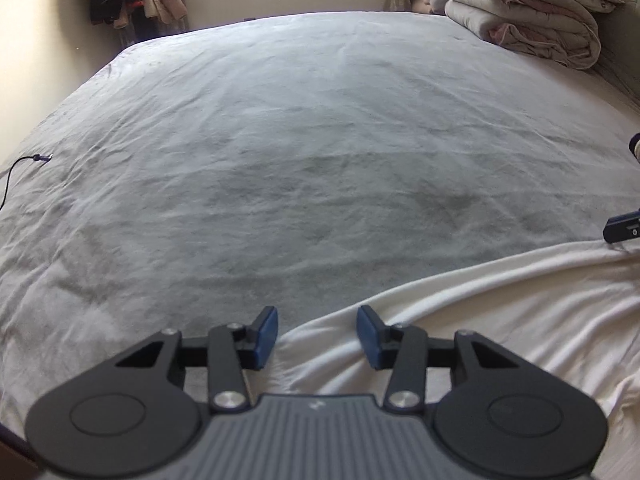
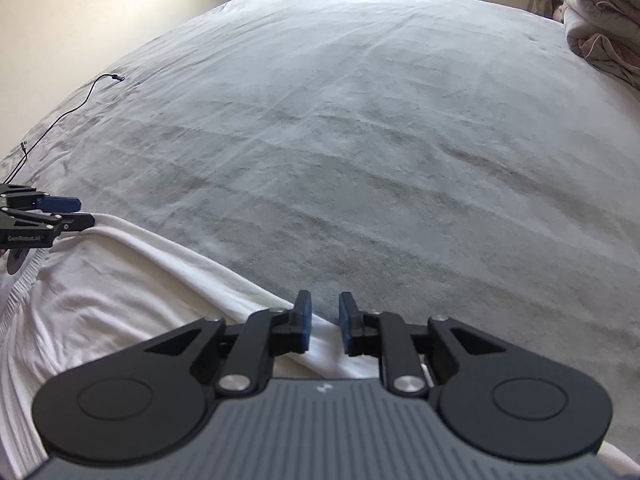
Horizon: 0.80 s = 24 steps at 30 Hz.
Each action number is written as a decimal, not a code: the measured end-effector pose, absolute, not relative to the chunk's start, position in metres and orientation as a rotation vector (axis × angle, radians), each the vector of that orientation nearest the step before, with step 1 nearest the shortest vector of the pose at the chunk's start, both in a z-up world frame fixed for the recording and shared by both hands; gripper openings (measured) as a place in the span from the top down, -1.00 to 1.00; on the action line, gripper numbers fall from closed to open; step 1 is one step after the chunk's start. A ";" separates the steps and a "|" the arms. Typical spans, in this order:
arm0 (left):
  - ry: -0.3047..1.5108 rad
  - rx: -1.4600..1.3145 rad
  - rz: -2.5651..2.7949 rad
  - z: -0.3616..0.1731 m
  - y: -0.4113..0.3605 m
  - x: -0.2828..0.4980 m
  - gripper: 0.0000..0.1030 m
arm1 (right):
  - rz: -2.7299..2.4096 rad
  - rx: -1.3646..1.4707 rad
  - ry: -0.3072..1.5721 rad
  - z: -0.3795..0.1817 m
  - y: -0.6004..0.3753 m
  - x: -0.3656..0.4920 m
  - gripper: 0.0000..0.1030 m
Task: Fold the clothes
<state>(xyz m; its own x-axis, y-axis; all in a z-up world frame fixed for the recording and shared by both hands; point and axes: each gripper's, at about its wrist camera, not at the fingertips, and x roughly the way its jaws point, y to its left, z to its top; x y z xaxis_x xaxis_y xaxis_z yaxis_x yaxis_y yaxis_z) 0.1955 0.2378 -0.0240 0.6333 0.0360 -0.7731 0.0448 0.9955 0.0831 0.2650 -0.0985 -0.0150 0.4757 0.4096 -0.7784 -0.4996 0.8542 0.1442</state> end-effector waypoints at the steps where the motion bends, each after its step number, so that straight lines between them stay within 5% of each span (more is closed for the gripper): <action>1: 0.885 0.085 -0.006 -0.025 0.239 0.197 0.16 | 0.560 -0.109 0.923 -0.015 -0.100 0.265 0.48; 7: 0.885 0.008 -0.023 -0.023 0.245 0.200 0.46 | 0.584 -0.130 0.936 -0.016 -0.106 0.260 0.48; 20: 0.888 0.070 -0.121 -0.024 0.232 0.199 0.52 | 0.609 -0.123 0.971 -0.017 -0.127 0.253 0.45; 24: 0.881 0.085 -0.143 -0.024 0.227 0.196 0.89 | 0.623 -0.120 0.977 -0.018 -0.127 0.250 0.65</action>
